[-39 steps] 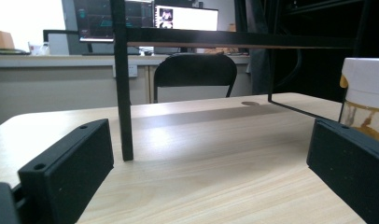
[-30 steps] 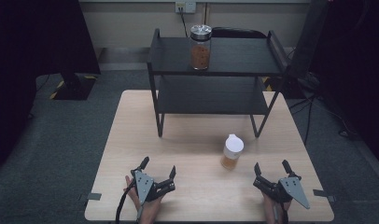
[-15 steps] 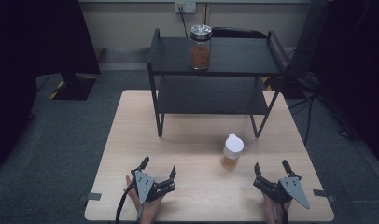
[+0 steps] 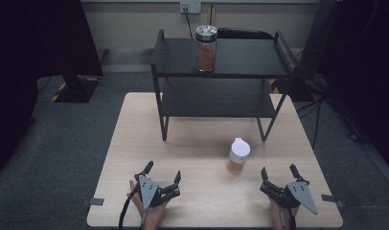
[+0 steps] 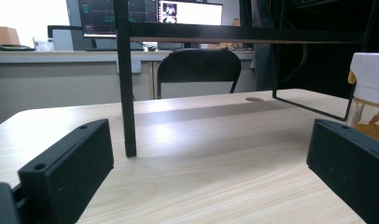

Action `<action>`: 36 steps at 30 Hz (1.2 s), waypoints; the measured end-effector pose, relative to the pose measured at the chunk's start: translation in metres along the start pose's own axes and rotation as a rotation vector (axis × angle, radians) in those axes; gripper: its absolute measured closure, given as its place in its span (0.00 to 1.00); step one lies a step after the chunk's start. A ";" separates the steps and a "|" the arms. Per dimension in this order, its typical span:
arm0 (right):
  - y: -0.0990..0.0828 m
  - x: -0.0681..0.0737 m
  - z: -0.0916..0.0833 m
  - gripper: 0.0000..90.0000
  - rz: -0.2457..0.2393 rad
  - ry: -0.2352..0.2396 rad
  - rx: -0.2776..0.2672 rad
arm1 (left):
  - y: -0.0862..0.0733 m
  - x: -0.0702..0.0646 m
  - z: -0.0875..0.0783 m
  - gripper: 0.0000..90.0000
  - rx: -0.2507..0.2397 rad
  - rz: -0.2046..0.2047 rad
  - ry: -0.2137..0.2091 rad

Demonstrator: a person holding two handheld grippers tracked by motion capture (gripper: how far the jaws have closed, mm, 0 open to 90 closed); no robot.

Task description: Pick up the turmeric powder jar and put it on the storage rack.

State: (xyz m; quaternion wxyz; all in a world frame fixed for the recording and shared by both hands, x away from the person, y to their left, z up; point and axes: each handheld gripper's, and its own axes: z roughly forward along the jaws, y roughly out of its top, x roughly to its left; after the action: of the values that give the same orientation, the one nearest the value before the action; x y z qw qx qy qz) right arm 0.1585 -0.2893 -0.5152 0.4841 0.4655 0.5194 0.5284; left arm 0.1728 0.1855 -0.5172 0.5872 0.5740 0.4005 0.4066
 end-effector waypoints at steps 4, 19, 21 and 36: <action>0.000 0.001 0.000 0.00 0.000 -0.008 0.001 | 0.000 0.000 0.000 0.00 0.001 0.000 0.003; 0.023 -0.002 0.002 0.00 0.053 0.018 0.032 | 0.000 -0.001 0.000 0.00 0.001 -0.001 0.004; 0.029 0.000 0.002 0.00 0.049 0.034 0.020 | 0.000 -0.001 0.000 0.00 0.001 -0.003 0.005; 0.053 0.031 0.027 0.00 -0.013 0.161 -0.021 | 0.000 -0.001 0.000 0.00 0.000 -0.002 0.004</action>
State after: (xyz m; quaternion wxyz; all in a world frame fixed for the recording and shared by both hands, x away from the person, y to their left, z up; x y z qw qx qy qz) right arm 0.1813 -0.2557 -0.4616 0.4490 0.4130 0.5540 0.5665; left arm 0.1726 0.1849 -0.5171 0.5867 0.5728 0.4025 0.4070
